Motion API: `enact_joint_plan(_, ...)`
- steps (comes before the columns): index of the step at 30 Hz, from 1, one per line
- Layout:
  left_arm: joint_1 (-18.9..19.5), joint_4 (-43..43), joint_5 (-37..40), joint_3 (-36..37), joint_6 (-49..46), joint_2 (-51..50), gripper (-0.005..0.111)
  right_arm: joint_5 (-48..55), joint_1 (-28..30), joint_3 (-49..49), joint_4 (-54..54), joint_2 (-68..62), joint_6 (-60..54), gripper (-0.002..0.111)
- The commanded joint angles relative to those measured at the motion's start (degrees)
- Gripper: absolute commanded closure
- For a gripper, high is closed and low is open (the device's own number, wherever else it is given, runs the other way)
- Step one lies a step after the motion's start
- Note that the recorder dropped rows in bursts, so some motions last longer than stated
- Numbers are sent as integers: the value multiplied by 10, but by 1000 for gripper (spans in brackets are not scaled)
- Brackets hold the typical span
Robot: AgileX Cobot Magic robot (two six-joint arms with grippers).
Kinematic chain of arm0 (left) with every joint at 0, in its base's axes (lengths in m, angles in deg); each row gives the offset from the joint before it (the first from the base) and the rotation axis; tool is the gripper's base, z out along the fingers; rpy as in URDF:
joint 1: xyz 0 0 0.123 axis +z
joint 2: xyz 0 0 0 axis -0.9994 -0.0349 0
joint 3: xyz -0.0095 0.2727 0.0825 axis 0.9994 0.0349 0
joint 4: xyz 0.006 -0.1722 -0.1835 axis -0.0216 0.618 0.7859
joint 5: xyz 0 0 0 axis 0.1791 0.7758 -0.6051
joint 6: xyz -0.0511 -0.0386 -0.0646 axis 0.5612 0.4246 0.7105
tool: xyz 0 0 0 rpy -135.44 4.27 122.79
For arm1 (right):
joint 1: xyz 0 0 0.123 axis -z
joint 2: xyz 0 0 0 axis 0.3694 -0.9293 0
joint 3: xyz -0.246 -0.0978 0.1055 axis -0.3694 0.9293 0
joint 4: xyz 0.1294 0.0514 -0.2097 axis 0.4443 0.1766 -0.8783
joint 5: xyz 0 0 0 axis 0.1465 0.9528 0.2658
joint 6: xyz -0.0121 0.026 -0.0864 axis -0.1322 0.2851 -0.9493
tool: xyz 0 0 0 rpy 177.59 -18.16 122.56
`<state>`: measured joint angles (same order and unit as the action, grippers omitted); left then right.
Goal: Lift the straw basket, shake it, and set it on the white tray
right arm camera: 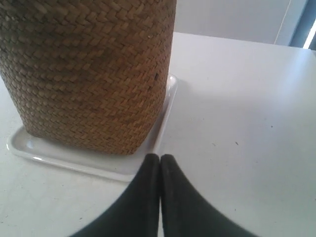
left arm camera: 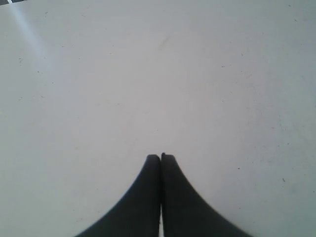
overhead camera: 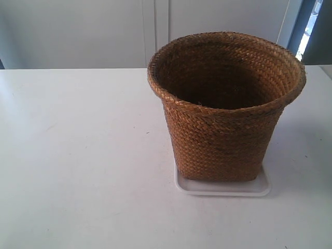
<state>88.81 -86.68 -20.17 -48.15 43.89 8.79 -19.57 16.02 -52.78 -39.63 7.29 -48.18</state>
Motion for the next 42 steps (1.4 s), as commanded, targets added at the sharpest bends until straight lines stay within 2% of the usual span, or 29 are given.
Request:
enact_joint_plan(1,2,4,-4,4,6,2,107,12,7,3,1,32,-6,108)
enact_joint_plan(6,2,4,-4,4,6,2,107,19,7,3,1,66,-6,108)
enact_joint_plan(42,2,4,-4,4,6,2,107,19,7,3,1,66,-6,108)
